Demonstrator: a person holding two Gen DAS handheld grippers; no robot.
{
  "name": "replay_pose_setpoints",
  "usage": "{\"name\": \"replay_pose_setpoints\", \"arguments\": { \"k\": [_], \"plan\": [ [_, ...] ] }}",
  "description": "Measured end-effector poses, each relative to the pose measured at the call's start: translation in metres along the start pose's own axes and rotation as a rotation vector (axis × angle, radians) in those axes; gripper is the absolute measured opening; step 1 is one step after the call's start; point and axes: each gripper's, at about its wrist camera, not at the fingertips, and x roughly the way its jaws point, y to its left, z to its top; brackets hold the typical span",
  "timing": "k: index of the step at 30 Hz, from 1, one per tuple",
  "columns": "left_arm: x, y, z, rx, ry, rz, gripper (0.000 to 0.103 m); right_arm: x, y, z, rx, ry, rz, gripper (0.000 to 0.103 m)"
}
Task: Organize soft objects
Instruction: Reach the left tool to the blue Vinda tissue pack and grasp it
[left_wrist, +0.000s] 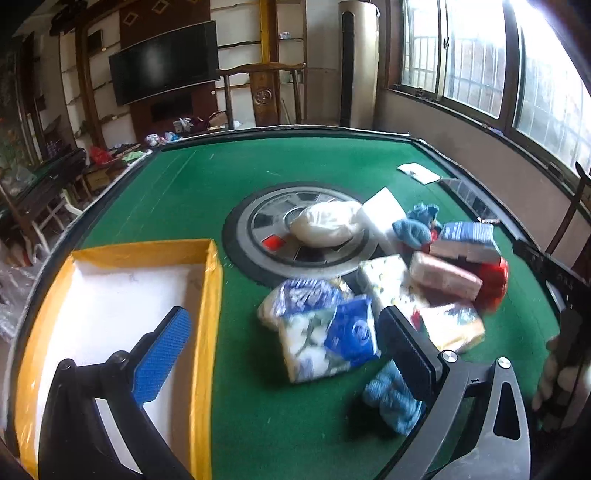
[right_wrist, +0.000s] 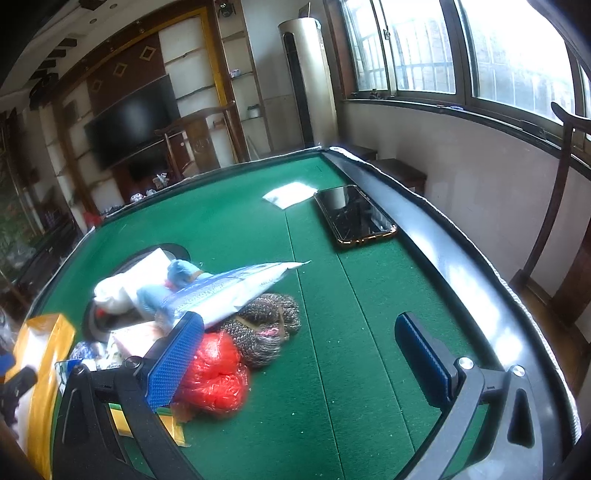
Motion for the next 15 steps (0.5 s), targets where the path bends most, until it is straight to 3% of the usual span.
{"name": "replay_pose_setpoints", "arguments": {
  "k": [5,9,11,13,15],
  "plan": [
    [0.038,0.001,0.014,-0.064,0.081,-0.156,0.102,0.003,0.001,0.000,0.004,0.012,-0.009,0.102],
    [0.064,0.005,0.010,-0.150,0.234,-0.325,0.096,0.009,0.004,-0.001,-0.008,0.040,-0.022,0.102],
    [0.067,0.004,0.001,-0.189,0.320,-0.451,0.095,0.011,0.005,-0.001,-0.014,0.049,-0.018,0.102],
    [0.058,-0.003,-0.011,-0.168,0.364,-0.553,0.095,0.011,0.007,-0.001,-0.018,0.055,-0.016,0.102],
    [0.040,-0.010,-0.018,-0.109,0.357,-0.571,0.095,0.012,0.008,-0.002,-0.018,0.059,-0.016,0.102]
  ]
}}
